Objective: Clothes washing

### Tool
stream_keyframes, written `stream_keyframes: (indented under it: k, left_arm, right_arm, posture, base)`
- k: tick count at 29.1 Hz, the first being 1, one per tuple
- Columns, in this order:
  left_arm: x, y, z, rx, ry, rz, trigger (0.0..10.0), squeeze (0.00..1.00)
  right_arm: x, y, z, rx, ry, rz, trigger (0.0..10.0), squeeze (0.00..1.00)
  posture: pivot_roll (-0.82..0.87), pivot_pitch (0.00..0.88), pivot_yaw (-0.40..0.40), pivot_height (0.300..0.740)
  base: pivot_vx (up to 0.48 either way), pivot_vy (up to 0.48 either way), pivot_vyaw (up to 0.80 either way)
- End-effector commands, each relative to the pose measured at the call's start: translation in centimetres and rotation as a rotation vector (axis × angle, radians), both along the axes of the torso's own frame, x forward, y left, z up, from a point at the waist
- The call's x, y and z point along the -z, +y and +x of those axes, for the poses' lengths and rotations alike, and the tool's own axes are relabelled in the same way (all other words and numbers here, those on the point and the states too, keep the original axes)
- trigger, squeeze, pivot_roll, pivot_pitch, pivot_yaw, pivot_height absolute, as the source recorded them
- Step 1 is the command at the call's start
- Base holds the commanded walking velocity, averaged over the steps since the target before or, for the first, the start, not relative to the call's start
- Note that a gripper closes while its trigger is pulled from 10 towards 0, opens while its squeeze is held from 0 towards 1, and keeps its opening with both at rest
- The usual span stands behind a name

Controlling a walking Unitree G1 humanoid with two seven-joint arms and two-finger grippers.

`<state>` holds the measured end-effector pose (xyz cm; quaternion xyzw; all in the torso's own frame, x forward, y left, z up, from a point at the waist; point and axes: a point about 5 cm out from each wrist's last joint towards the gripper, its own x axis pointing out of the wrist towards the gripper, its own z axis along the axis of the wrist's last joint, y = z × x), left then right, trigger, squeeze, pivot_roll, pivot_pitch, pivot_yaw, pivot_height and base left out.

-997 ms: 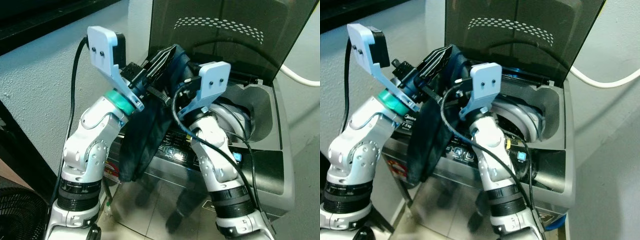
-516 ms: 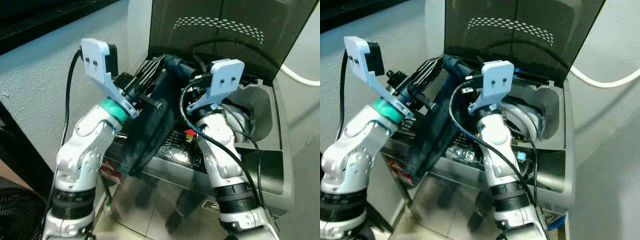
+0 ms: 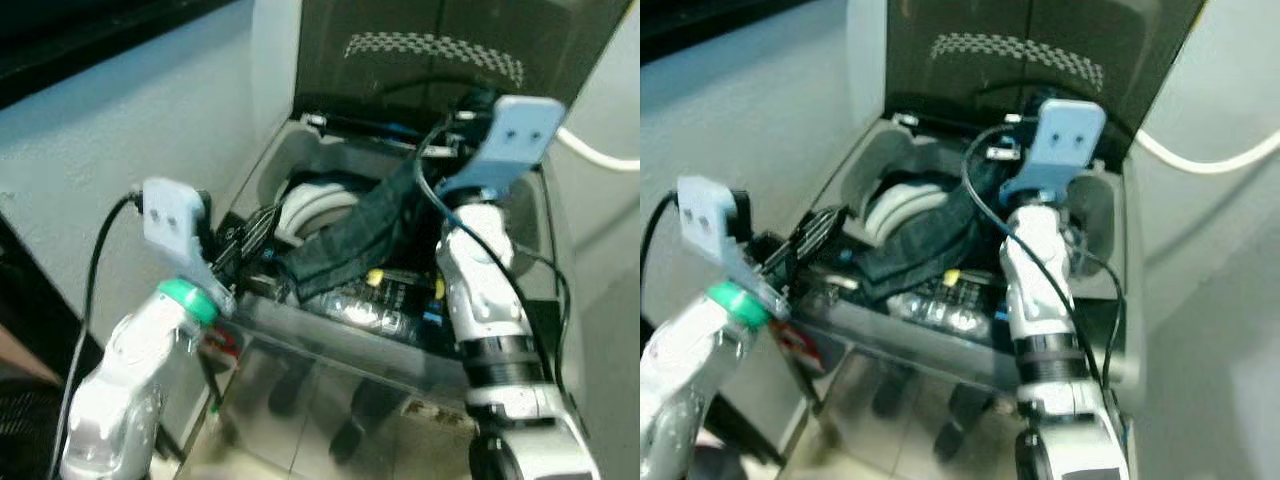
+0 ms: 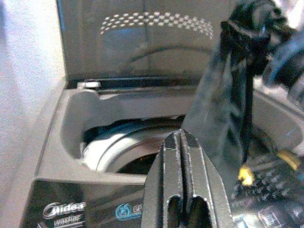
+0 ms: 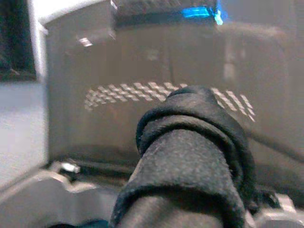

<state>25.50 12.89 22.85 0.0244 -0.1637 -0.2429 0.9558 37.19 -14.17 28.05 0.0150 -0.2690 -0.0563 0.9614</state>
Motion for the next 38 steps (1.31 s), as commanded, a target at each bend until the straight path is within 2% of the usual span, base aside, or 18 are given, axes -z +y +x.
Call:
stream_keyframes:
  k: [1, 9, 11, 12, 13, 14, 15, 16, 18, 21, 22, 29, 30, 33, 34, 35, 37, 38]
  left_arm:
    - [-0.5, 0.1, -0.4, -0.037, -0.057, 0.034, 10.0, 0.0]
    - [-1.3, 0.1, 0.0, -0.057, -0.075, 0.016, 10.0, 0.0]
    - [-1.7, -0.4, 0.2, -0.038, -0.084, 0.005, 10.0, 0.0]
    - [-1.7, -0.6, 0.2, -0.034, -0.091, 0.002, 10.0, 0.0]
    - [-2.0, -0.9, 0.3, -0.023, -0.098, -0.007, 10.0, 0.0]
    - [-2.0, -0.9, 0.3, -0.023, -0.098, -0.007, 10.0, 0.0]
    - [-2.1, -1.0, 0.3, -0.016, -0.103, -0.013, 10.0, 0.0]
    - [-2.1, -1.0, 0.3, -0.016, -0.103, -0.013, 10.0, 0.0]
    - [-2.7, -1.3, 0.1, -0.001, -0.125, -0.027, 10.0, 0.0]
    - [-3.1, -1.3, 0.0, -0.002, -0.145, -0.032, 10.0, 0.0]
    - [-3.2, -1.3, 0.0, 0.0, -0.15, -0.032, 10.0, 0.0]
    - [-3.4, -1.4, -0.1, 0.005, -0.152, -0.03, 10.0, 0.0]
    - [-3.4, -1.4, -0.1, 0.005, -0.151, -0.031, 10.0, 0.0]
    - [-3.4, -1.4, -0.1, 0.006, -0.151, -0.031, 10.0, 0.0]
    - [-3.4, -1.3, -0.1, 0.007, -0.149, -0.032, 10.0, 0.0]
    - [-3.4, -1.3, 0.0, 0.008, -0.147, -0.032, 10.0, 0.0]
    - [-3.4, -1.3, 0.0, 0.013, -0.142, -0.03, 10.0, 0.0]
    - [-3.4, -1.3, 0.0, 0.013, -0.142, -0.03, 10.0, 0.0]
  right_arm:
    - [0.0, -0.3, 0.4, 0.012, 0.017, 0.009, 0.0, 0.0]
    - [-1.0, 1.7, 0.1, -0.099, -0.054, -0.041, 0.0, 0.0]
    - [-1.3, 3.4, 0.4, -0.082, -0.064, -0.19, 10.0, 0.0]
    - [-1.2, 3.9, 0.6, -0.064, -0.057, -0.253, 10.0, 0.0]
    - [-0.1, 4.7, 1.3, -0.047, 0.014, -0.386, 10.0, 0.0]
    - [-0.1, 4.7, 1.3, -0.047, 0.014, -0.386, 10.0, 0.0]
    - [0.8, 5.0, 1.6, -0.034, 0.065, -0.471, 10.0, 0.0]
    - [0.8, 5.0, 1.6, -0.034, 0.065, -0.471, 10.0, 0.0]
    - [2.9, 5.2, 2.0, -0.097, 0.194, -0.521, 10.0, 0.0]
    - [4.3, 4.7, 2.3, -0.141, 0.299, -0.472, 10.0, 0.07]
    - [4.7, 4.3, 2.4, -0.149, 0.337, -0.438, 10.0, 1.0]
    - [5.6, 3.0, 2.5, -0.192, 0.4, -0.425, 10.0, 1.0]
    - [5.6, 2.9, 2.4, -0.205, 0.398, -0.444, 10.0, 0.5]
    - [5.6, 2.8, 2.3, -0.216, 0.399, -0.468, 10.0, 0.5]
    - [5.6, 2.7, 2.1, -0.254, 0.405, -0.489, 10.0, 0.0]
    - [5.6, 2.7, 2.0, -0.282, 0.41, -0.503, 10.0, 0.0]
    - [6.4, 2.6, 0.5, -0.5, 0.451, -0.6, 10.0, 0.0]
    - [6.4, 2.6, 0.5, -0.5, 0.451, -0.6, 10.0, 0.0]
  posture:
    - [0.22, 0.015, -0.043, 0.74]
    - [0.23, 0.013, -0.057, 0.74]
    - [0.23, 0.009, -0.055, 0.74]
    - [0.22, 0.008, -0.053, 0.74]
    - [0.22, 0.008, -0.053, 0.74]
    - [0.22, 0.008, -0.053, 0.74]
    - [0.22, 0.008, -0.053, 0.74]
    - [0.22, 0.008, -0.053, 0.74]
    - [0.21, 0.012, -0.051, 0.74]
    - [0.21, 0.012, -0.051, 0.74]
    - [0.21, 0.015, -0.051, 0.74]
    - [0.21, 0.017, -0.05, 0.74]
    - [0.21, 0.018, -0.049, 0.74]
    - [0.21, 0.018, -0.049, 0.74]
    - [0.2, 0.021, -0.042, 0.74]
    - [0.2, 0.021, -0.042, 0.74]
    - [0.2, 0.023, -0.036, 0.74]
    - [0.2, 0.023, -0.036, 0.74]
  base:
    - [0.0, 0.0, 0.0]
    - [0.0, 0.0, 0.0]
    - [0.0, 0.0, 0.0]
    - [0.0, 0.0, 0.0]
    - [0.0, 0.0, 0.0]
    - [0.0, 0.0, 0.0]
    - [0.0, 0.0, 0.0]
    - [0.0, 0.0, 0.0]
    - [0.0, 0.0, 0.0]
    - [0.0, 0.0, 0.0]
    - [0.0, 0.0, 0.0]
    - [0.0, 0.0, 0.0]
    - [0.0, 0.0, 0.0]
    - [0.0, 0.0, 0.0]
    - [0.0, 0.0, 0.0]
    - [0.0, 0.0, 0.0]
    - [0.0, 0.0, 0.0]
    - [0.0, 0.0, 0.0]
